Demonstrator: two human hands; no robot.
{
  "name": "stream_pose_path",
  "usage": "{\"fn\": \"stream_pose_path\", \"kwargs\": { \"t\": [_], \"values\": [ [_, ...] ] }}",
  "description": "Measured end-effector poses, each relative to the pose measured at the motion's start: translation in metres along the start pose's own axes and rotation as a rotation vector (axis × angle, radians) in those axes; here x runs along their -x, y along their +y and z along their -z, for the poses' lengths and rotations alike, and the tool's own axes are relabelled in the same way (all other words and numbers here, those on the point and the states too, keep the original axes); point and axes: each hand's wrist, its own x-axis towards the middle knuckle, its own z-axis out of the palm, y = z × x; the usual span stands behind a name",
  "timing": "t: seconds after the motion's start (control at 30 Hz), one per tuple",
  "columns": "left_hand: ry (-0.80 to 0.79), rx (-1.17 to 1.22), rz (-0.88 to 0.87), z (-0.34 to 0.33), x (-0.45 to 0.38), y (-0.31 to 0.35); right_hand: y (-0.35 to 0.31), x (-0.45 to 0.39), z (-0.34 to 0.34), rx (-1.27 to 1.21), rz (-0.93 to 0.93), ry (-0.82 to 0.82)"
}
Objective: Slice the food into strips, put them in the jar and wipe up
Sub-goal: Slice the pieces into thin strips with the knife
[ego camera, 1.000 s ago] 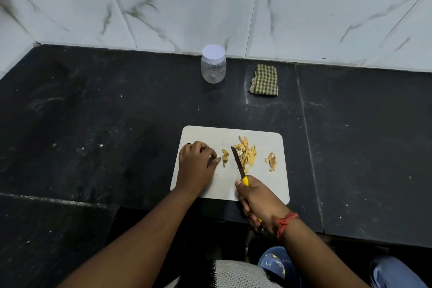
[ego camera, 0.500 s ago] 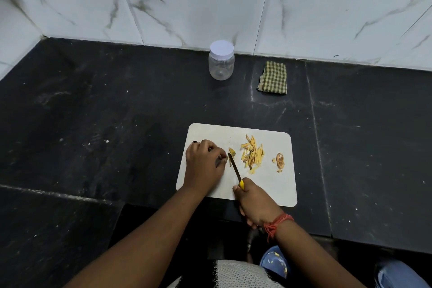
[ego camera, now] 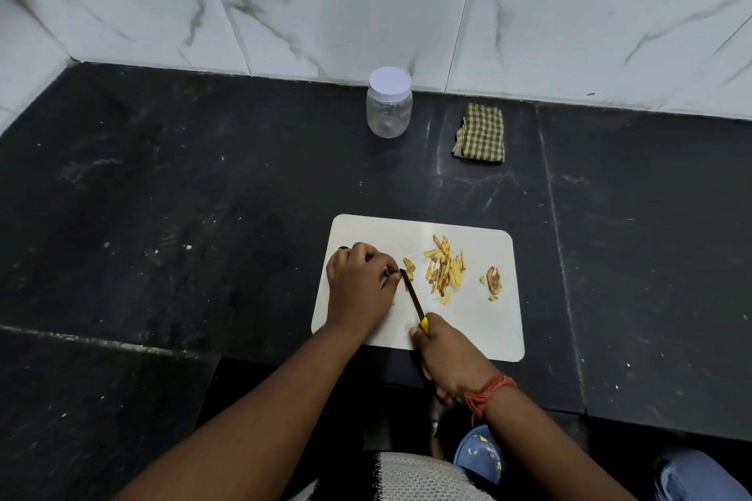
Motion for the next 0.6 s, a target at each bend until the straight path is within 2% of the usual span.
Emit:
{"fn": "stream_pose_path", "kwargs": {
  "t": [0.6],
  "values": [
    [-0.059, 0.031, 0.13, -0.0019, -0.0042, 0.0074, -0.0076, -0.006, -0.0002, -0.042, -0.07, -0.069]
  ]
}}
